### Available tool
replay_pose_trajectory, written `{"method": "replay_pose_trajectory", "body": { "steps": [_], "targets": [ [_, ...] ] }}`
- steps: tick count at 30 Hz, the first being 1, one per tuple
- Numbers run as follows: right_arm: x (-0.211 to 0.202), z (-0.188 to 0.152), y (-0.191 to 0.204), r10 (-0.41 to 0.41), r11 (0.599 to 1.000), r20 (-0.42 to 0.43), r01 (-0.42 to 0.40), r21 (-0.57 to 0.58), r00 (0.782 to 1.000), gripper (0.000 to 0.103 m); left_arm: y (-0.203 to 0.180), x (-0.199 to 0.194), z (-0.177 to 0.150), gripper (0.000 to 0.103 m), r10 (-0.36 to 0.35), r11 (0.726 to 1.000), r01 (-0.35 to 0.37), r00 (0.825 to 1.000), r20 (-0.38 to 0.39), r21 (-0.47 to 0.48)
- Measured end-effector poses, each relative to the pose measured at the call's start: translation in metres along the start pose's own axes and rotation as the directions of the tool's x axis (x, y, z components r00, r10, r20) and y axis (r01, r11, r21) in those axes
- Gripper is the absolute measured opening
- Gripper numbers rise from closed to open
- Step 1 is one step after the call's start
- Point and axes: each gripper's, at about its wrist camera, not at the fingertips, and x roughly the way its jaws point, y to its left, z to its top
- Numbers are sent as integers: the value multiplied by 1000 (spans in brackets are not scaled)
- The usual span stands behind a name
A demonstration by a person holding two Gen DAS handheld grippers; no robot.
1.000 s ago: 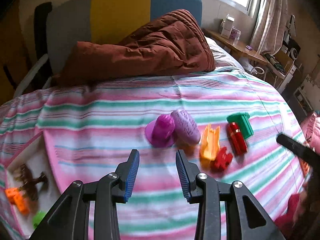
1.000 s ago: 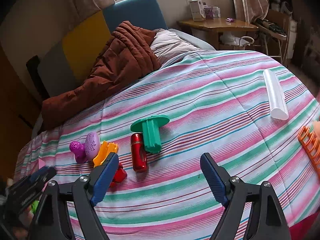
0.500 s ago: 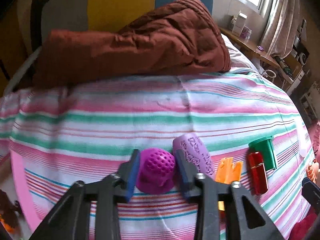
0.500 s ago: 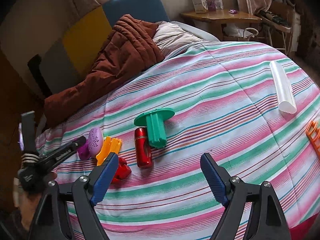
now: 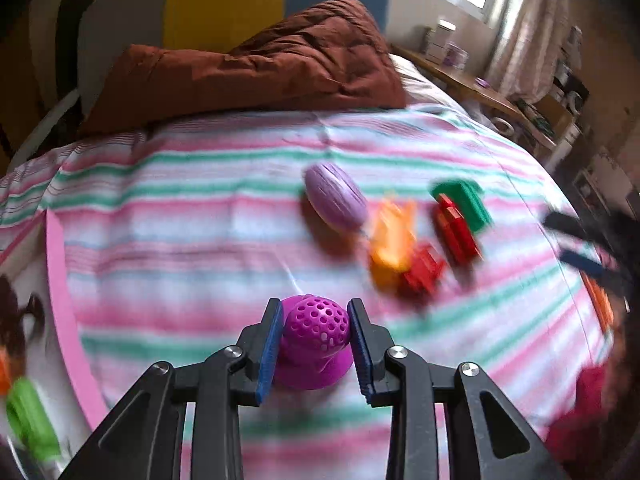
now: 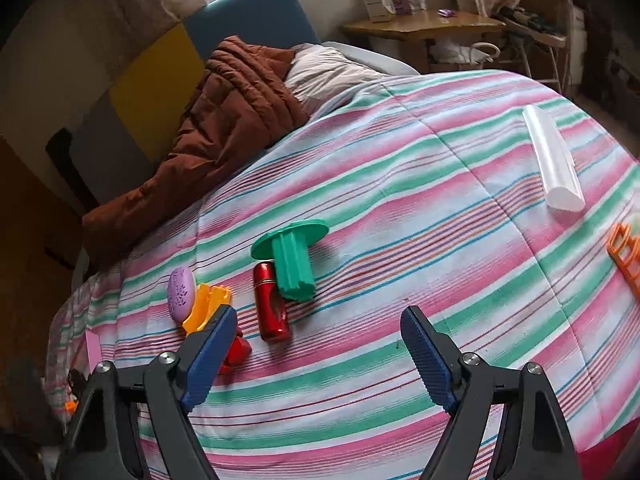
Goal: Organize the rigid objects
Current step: 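Grasp the teal flanged piece with the right gripper while the left holds the purple ball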
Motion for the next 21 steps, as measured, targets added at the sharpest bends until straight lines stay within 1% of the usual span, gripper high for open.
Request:
{"method": "replay_pose_trajectory", "body": {
  "steps": [3,6,7,9,11,13,19,21],
  "targets": [
    [3,-1,-3,-4,1000,-16,4,16,1000,84,-16,-14,-27,32,-12,998,12,1000,0,56],
    [7,-3,-5,-6,1000,-41,7,23,999,84,-27,-18,-48,32,-26,995,27,1000,-11,92],
    [9,-4,-5,-7,1000,-48,8,23,999,83,-32,-21,-54,32,-26,994,25,1000,7,111],
    [12,-5,-5,-7,1000,-64,9,25,998,80,-38,-21,-57,32,-32,989,30,999,10,144],
    [17,-6,-6,17,999,-92,-14,44,996,70,-37,-21,-56,32,-43,989,42,999,4,139],
    [23,-3,-5,27,999,-121,-22,47,992,65,-34,-19,-52,32,-52,991,52,999,0,123],
    [50,21,19,-4,999,-163,-2,-41,987,65,-30,-19,-53,32,-57,993,56,998,6,105],
    [62,29,26,-37,997,-167,26,-68,985,65,-30,-19,-53,32,-58,993,57,998,7,99]
  ]
}}
